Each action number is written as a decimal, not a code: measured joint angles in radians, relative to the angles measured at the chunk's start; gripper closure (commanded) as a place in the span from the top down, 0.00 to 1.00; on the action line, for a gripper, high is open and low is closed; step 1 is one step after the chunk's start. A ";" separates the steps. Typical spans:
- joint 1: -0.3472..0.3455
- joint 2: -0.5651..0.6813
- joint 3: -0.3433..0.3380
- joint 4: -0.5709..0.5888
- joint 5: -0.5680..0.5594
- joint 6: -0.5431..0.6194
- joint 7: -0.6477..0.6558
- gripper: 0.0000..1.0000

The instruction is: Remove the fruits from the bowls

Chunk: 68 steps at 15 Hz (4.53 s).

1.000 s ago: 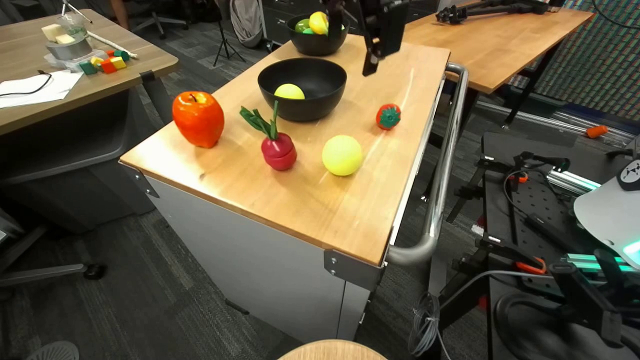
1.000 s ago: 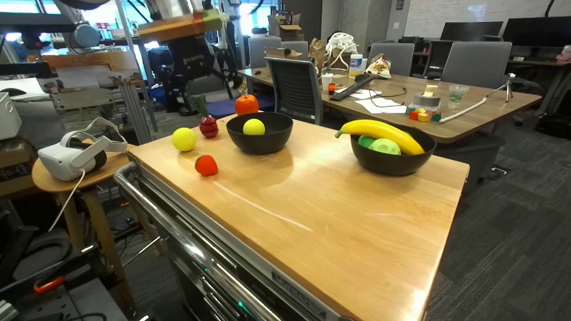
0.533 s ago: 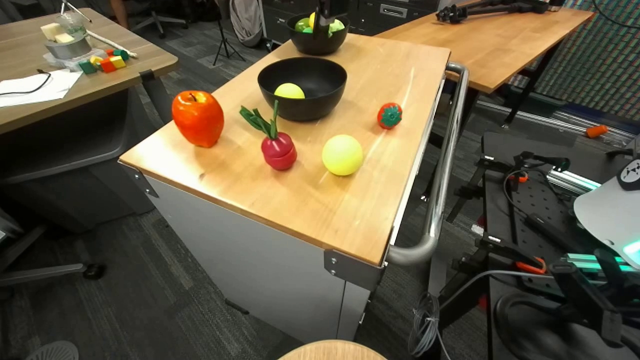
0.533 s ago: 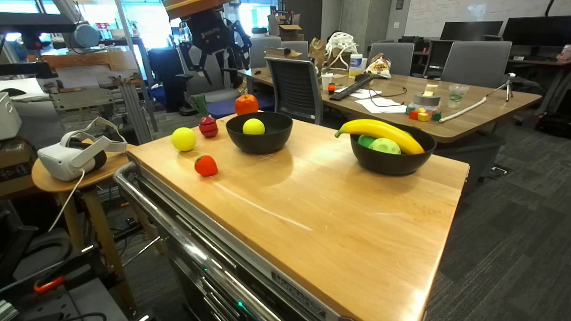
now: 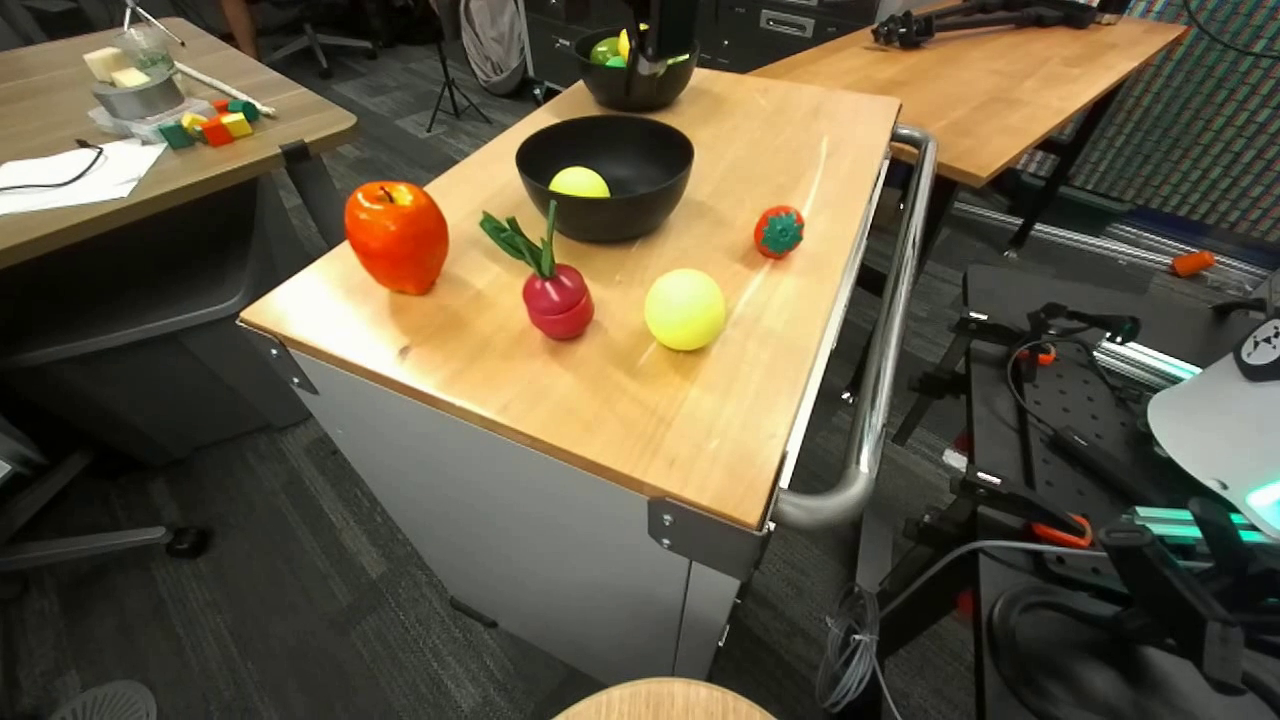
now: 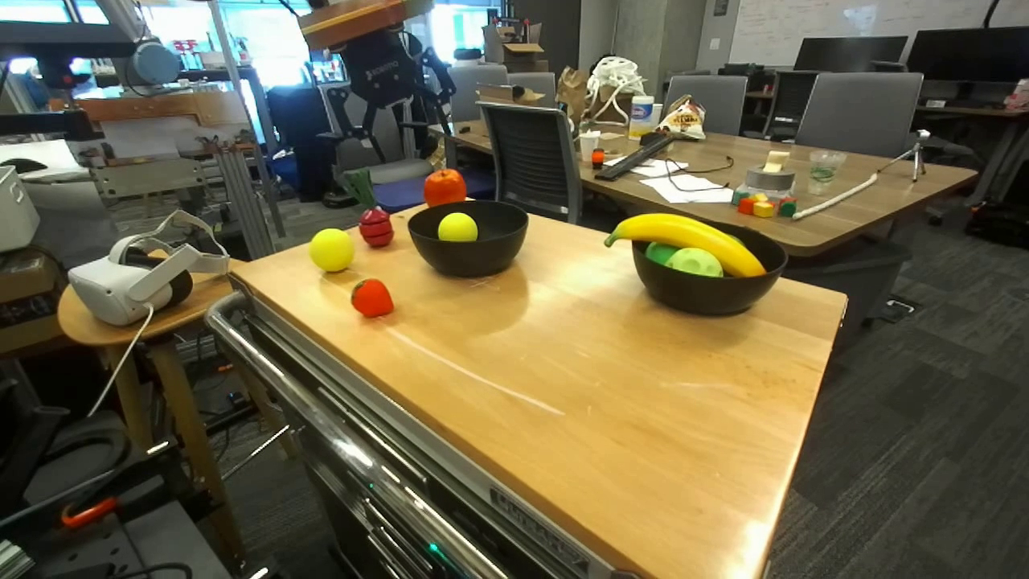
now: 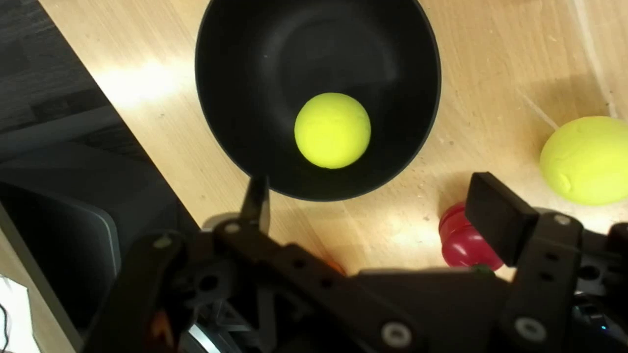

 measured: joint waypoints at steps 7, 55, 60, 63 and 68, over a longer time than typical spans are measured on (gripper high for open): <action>-0.062 0.099 -0.050 -0.001 0.044 0.105 0.000 0.94; -0.063 -0.167 -0.007 -0.064 0.262 -0.132 -0.112 0.24; -0.015 -0.260 -0.006 -0.324 0.262 -0.004 0.045 0.24; -0.003 -0.253 -0.004 -0.443 0.249 0.104 0.128 0.24; -0.002 -0.247 0.011 -0.516 0.174 0.202 0.229 0.24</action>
